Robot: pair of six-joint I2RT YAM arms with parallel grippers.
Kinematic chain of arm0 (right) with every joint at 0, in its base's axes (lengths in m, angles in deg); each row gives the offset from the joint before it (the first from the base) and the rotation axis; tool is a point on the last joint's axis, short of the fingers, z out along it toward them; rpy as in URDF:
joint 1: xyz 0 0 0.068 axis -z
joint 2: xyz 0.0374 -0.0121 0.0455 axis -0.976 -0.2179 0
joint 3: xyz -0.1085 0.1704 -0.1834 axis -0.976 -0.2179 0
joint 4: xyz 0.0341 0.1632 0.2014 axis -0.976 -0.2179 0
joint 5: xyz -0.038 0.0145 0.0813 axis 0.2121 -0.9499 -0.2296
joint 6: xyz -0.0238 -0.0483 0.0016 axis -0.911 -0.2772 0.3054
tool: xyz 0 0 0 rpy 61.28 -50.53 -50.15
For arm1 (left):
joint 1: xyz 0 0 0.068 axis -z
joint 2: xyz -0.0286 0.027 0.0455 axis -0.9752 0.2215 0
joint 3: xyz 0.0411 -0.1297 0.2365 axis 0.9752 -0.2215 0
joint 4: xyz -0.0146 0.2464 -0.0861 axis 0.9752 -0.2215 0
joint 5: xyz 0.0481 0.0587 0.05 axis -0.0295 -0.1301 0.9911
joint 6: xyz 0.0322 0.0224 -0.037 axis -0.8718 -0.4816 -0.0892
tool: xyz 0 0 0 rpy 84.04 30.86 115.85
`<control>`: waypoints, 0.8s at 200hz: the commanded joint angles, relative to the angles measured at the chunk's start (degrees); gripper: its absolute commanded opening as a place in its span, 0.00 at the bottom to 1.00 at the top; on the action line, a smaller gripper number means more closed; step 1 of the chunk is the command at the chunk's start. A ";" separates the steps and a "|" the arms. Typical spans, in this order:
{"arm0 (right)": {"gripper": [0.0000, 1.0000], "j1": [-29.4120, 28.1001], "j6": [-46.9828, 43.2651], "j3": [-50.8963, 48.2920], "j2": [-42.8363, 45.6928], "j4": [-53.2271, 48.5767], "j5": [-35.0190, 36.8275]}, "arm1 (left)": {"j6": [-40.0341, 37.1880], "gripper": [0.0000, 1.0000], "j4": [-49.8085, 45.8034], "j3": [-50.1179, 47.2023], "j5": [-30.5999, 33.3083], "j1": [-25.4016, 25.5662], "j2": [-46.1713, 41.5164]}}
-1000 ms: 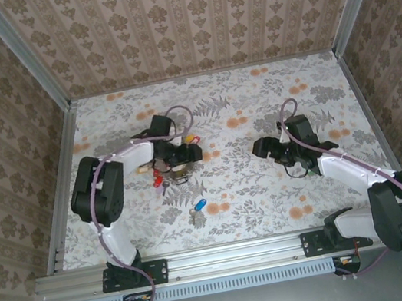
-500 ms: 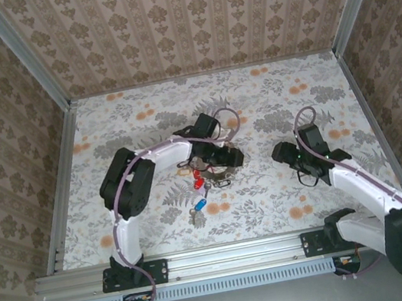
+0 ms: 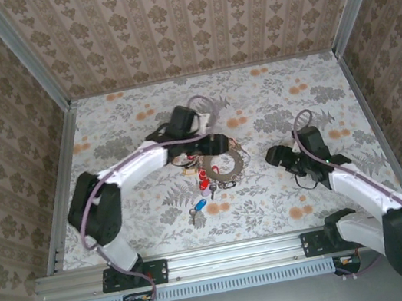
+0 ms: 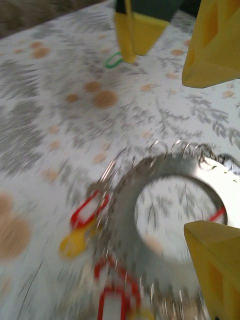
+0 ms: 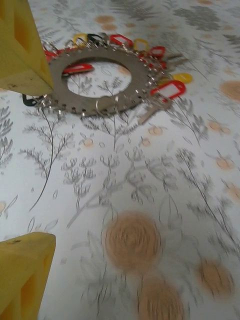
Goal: Put the keys on the keyring
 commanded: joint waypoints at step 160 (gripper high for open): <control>0.51 -7.14 -3.61 19.04 -33.78 7.51 -12.25 | 4.09 0.34 1.66 -7.39 -2.98 -5.79 5.60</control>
